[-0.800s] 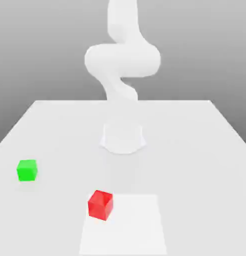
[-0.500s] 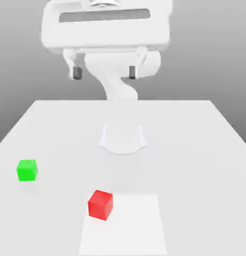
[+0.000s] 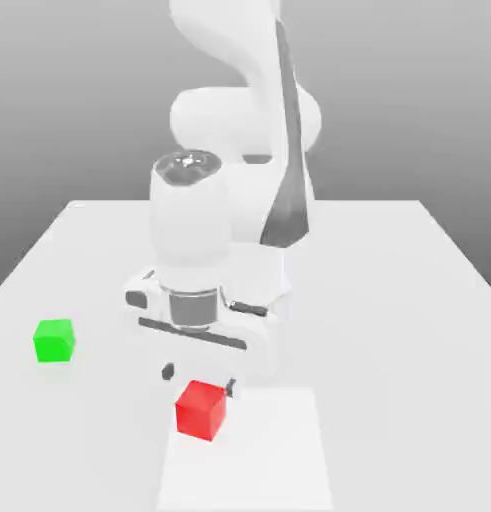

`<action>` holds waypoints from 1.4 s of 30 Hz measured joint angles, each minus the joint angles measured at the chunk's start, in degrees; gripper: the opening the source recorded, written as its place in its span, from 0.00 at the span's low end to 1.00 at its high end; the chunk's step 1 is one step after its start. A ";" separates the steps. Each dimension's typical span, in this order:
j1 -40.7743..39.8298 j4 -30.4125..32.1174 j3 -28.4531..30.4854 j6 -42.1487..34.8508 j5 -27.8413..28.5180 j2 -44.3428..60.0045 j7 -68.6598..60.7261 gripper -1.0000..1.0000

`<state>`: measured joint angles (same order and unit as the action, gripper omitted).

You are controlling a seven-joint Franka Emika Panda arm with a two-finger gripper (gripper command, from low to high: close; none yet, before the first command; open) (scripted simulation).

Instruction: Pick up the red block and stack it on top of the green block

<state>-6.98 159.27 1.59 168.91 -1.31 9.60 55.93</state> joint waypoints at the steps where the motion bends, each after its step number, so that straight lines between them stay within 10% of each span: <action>1: -0.24 -0.29 -0.30 1.78 -0.23 2.08 -0.17 0.50; 2: -0.39 -0.48 -0.49 2.98 -0.40 3.48 -0.29 0.00; 16: -0.76 1.32 0.17 -7.76 1.55 -9.12 1.12 0.00; 42: -26.78 1.84 22.97 -12.20 5.20 -14.59 1.62 0.00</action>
<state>-33.77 161.11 24.56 156.70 3.90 -4.99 57.55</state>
